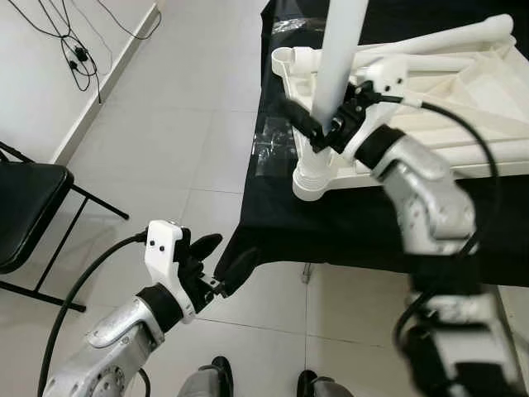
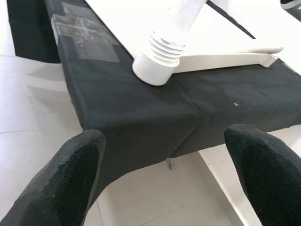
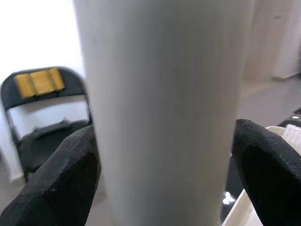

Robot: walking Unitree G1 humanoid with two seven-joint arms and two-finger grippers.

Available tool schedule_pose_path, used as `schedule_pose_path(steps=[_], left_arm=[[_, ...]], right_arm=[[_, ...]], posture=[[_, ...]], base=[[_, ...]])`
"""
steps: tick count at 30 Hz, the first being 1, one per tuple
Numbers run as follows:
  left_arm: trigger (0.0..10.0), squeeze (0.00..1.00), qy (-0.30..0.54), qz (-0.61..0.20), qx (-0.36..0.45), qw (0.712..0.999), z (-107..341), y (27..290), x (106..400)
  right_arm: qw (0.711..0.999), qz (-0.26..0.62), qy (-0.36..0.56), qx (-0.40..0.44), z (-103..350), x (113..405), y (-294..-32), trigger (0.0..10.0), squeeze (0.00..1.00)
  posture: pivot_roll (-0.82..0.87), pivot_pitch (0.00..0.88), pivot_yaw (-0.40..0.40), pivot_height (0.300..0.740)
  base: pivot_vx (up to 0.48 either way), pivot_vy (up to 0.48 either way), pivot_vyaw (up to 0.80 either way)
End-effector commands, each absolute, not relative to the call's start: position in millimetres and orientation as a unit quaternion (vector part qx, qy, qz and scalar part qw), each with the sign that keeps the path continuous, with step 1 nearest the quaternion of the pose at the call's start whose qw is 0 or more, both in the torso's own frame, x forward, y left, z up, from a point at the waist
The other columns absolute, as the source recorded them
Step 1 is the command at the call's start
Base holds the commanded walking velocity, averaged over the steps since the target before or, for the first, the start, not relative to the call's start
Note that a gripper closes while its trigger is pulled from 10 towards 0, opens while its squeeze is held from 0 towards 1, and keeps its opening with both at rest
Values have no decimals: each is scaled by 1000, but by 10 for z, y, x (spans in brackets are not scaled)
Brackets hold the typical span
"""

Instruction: Building children table

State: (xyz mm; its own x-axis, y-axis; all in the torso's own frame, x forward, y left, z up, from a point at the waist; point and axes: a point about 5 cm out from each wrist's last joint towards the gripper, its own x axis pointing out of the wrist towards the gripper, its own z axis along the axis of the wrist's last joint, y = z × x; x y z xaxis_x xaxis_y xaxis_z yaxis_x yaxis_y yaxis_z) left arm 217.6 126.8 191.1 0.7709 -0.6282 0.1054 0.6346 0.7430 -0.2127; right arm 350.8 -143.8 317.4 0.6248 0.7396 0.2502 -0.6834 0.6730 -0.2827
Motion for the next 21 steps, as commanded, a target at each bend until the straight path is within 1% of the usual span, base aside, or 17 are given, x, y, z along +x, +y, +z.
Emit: schedule_pose_path(steps=[1, 3, 5, 7, 8, 9, 10, 11, 12, 13, 14, 17, 21], left_arm=[[10000, 0, -14, -337, -104, 936, 1909, 1265, 2133], [10000, 0, -27, -341, -98, 934, 1979, 1255, 2114], [10000, 0, -27, -341, -98, 934, 1979, 1255, 2114], [10000, 0, -42, -347, -94, 932, 2057, 1233, 2092], [10000, 0, -42, -347, -94, 932, 2057, 1233, 2092], [10000, 0, -46, -352, -81, 931, 2078, 1211, 2078], [10000, 0, -49, -358, -66, 930, 2090, 1192, 2065], [10000, 0, -51, -362, -54, 929, 2096, 1179, 2057], [10000, 0, -51, -362, -54, 929, 2096, 1179, 2057], [10000, 0, -54, -363, -47, 929, 2108, 1170, 2050], [10000, 0, -59, -364, -40, 929, 2131, 1164, 2046], [10000, 0, -68, -364, -29, 928, 2174, 1155, 2038], [10000, 0, -77, -364, -29, 928, 2228, 1140, 2026]], right_arm=[[880, 435, -172, -84, 3144, 3490, -1387, 10000, 0], [864, 467, -163, -93, 3168, 3494, -1402, 10000, 0], [864, 467, -163, -93, 3168, 3494, -1402, 10000, 0], [854, 490, -155, -85, 3173, 3539, -1412, 10000, 0], [854, 490, -155, -85, 3173, 3539, -1412, 10000, 0], [849, 501, -148, -82, 3158, 3563, -1416, 10000, 0], [845, 509, -142, -82, 3136, 3580, -1413, 8039, 0], [842, 516, -139, -80, 3119, 3585, -1405, 5451, 0], [842, 516, -139, -80, 3119, 3585, -1405, 5451, 0], [836, 525, -136, -78, 3107, 3595, -1400, 3373, 0], [832, 533, -133, -78, 3085, 3599, -1394, 0, 0], [826, 544, -125, -81, 3044, 3608, -1392, 0, 0], [828, 542, -119, -81, 3007, 3617, -1408, 0, 0]], posture=[[150, 262, 17, 740], [158, 260, 11, 740], [158, 260, 11, 740], [166, 262, 11, 740], [166, 262, 11, 740], [167, 264, 10, 740], [169, 266, 10, 740], [169, 266, 10, 740], [169, 266, 10, 740], [170, 268, 10, 740], [170, 268, 10, 740], [170, 272, 11, 740], [169, 275, 9, 740]], base=[[0, 0, 0], [0, 0, 0], [0, 0, 0], [0, 0, 0], [0, 0, 0], [0, 0, 0], [0, 0, 0], [0, 0, 0], [0, 0, 0], [0, 0, 0], [0, 0, 0], [0, 0, 0], [0, 0, 0]])
